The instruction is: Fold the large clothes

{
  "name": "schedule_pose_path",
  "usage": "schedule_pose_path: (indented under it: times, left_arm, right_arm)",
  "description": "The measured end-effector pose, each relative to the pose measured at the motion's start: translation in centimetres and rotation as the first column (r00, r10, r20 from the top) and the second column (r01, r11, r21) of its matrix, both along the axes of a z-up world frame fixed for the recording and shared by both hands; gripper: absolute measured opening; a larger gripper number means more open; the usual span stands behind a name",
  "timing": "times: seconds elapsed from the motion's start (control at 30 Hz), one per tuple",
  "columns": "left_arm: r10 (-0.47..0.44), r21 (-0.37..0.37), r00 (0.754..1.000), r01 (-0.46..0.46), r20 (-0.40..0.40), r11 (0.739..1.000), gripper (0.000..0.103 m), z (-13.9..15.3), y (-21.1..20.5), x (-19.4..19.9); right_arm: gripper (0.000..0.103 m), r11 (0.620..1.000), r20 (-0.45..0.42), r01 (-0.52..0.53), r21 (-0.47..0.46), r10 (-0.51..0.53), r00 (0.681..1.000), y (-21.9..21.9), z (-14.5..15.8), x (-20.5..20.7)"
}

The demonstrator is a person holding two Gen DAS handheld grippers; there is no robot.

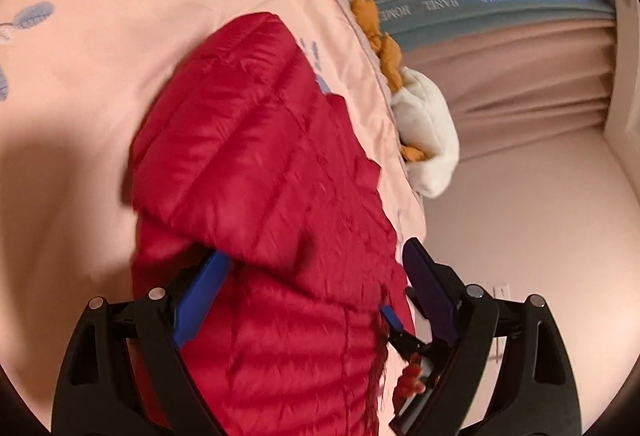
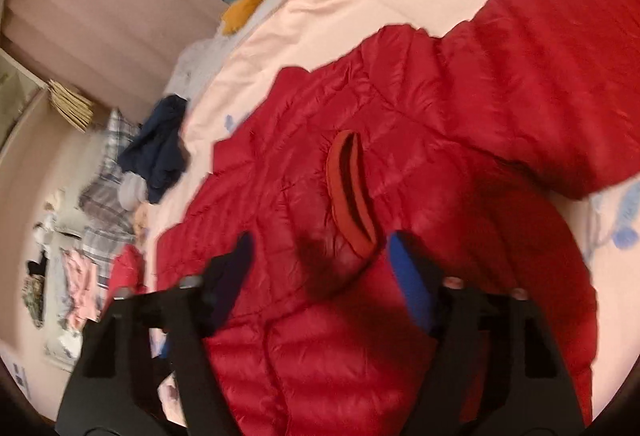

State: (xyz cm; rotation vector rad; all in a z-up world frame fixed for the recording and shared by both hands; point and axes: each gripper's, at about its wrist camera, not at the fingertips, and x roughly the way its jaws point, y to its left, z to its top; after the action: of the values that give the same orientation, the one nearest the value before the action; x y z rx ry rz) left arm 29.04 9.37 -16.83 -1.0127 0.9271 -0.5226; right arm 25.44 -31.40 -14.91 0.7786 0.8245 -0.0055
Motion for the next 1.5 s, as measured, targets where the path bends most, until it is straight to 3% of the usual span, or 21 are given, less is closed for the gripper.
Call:
schedule_pose_path:
  times: [0.07, 0.13, 0.17, 0.23, 0.33, 0.4, 0.5, 0.6, 0.67, 0.7, 0.73, 0.83, 1.0, 1.07, 1.1, 1.13, 1.2, 1.23, 1.3, 1.37, 1.5]
  left_arm:
    - [0.026, -0.016, 1.0, -0.026, -0.002, 1.0, 0.088, -0.2, 0.5, 0.2]
    - [0.066, -0.001, 0.998, -0.066, 0.0, 0.998, 0.078, -0.2, 0.7, 0.6]
    - [0.087, 0.014, 0.996, -0.087, 0.001, 0.996, 0.075, -0.2, 1.0, 0.8]
    - [0.123, 0.062, 0.992, -0.123, -0.004, 0.991, 0.05, -0.2, 1.7, 1.0]
    - [0.159, 0.114, 0.987, -0.157, -0.008, 0.981, 0.039, -0.6, 2.7, 1.2]
    - [0.153, 0.12, 0.988, -0.149, -0.028, 0.982, 0.038, -1.1, 3.0, 1.4]
    - [0.136, 0.191, 0.99, -0.124, -0.047, 0.974, 0.036, -2.1, 2.4, 2.0]
    - [0.108, 0.165, 0.992, -0.096, -0.07, 0.982, 0.036, -2.3, 2.9, 1.9]
    - [0.069, 0.181, 0.995, -0.054, -0.074, 0.982, 0.051, -1.6, 3.5, 1.2]
    - [0.05, 0.224, 0.997, -0.037, -0.055, 0.974, 0.066, -0.6, 3.8, 0.5]
    - [0.045, 0.252, 0.998, -0.034, -0.038, 0.967, 0.072, -0.1, 4.1, -0.2]
    - [0.03, 0.348, 0.998, -0.045, 0.048, 0.936, 0.072, 2.3, 5.0, -1.5]
    - [-0.005, 0.456, 0.992, -0.053, 0.126, 0.888, 0.072, 4.8, 3.3, 0.5]
    - [-0.039, 0.534, 0.99, -0.038, 0.133, 0.844, 0.067, 5.2, 1.1, 1.8]
    - [-0.053, 0.557, 0.99, -0.028, 0.129, 0.83, 0.052, 5.2, 0.3, 2.3]
    - [-0.072, 0.582, 0.991, -0.006, 0.111, 0.813, 0.045, 5.0, -0.7, 2.9]
    - [-0.094, 0.631, 0.991, 0.014, 0.094, 0.775, 0.045, 4.8, -2.0, 3.3]
    - [-0.107, 0.679, 0.99, 0.019, 0.088, 0.734, 0.045, 4.6, -2.7, 3.5]
    - [-0.127, 0.736, 0.99, 0.037, 0.067, 0.676, 0.045, 4.0, -3.6, 3.9]
    - [-0.15, 0.768, 0.988, 0.076, 0.027, 0.636, 0.045, 2.8, -4.2, 4.3]
    - [-0.189, 0.807, 0.982, 0.112, 0.0, 0.579, 0.045, 0.8, -4.8, 4.3]
  right_arm:
    - [0.037, 0.999, -0.028, -0.021, -0.051, 0.019, 0.999, 0.8, -0.6, 1.1]
    - [0.018, 0.99, -0.043, -0.037, -0.138, 0.031, 0.999, 1.6, -1.0, 1.6]
    - [0.013, 0.985, -0.035, -0.034, -0.168, 0.028, 0.999, 1.7, -1.1, 1.4]
    - [0.011, 0.976, 0.0, -0.007, -0.217, 0.007, 1.0, 1.3, -0.6, 0.5]
    - [0.009, 0.969, 0.033, 0.036, -0.244, -0.029, 0.999, 0.1, 0.1, -1.3]
    - [0.009, 0.956, -0.007, 0.008, -0.293, -0.01, 1.0, 0.0, -0.6, -1.1]
    - [0.01, 0.943, -0.049, -0.024, -0.332, 0.008, 0.999, 0.3, -1.5, -0.6]
    - [0.016, 0.952, -0.065, -0.036, -0.305, 0.017, 0.998, -0.1, -1.1, -0.5]
    - [0.036, 0.95, -0.049, -0.035, -0.309, 0.021, 0.999, -0.5, -0.1, -1.2]
    - [0.04, 0.939, -0.027, -0.031, -0.341, 0.023, 0.999, -0.5, 0.6, -1.6]
    - [0.045, 0.926, -0.01, -0.03, -0.376, 0.028, 1.0, -0.4, 1.2, -2.0]
    - [0.047, 0.893, 0.022, -0.065, -0.446, 0.083, 0.996, 0.6, 2.7, -2.5]
    - [0.047, 0.862, 0.019, -0.128, -0.491, 0.158, 0.987, 3.7, 2.9, -0.6]
    - [0.047, 0.839, 0.019, -0.145, -0.525, 0.182, 0.983, 5.1, 2.8, 0.4]
    - [0.046, 0.828, 0.016, -0.15, -0.54, 0.188, 0.982, 5.6, 2.8, 0.8]
    - [0.045, 0.809, 0.018, -0.149, -0.568, 0.194, 0.981, 6.2, 2.7, 1.2]
    - [0.044, 0.795, 0.019, -0.155, -0.587, 0.204, 0.979, 6.9, 2.6, 1.9]
    - [0.044, 0.796, 0.014, -0.163, -0.582, 0.21, 0.978, 7.0, 2.5, 2.1]
    - [0.044, 0.792, -0.013, -0.179, -0.584, 0.212, 0.977, 7.1, 1.8, 2.6]
    - [0.041, 0.766, -0.066, -0.199, -0.612, 0.201, 0.977, 7.1, 0.5, 3.0]
    - [0.042, 0.762, -0.121, -0.234, -0.603, 0.203, 0.972, 6.7, -1.1, 3.3]
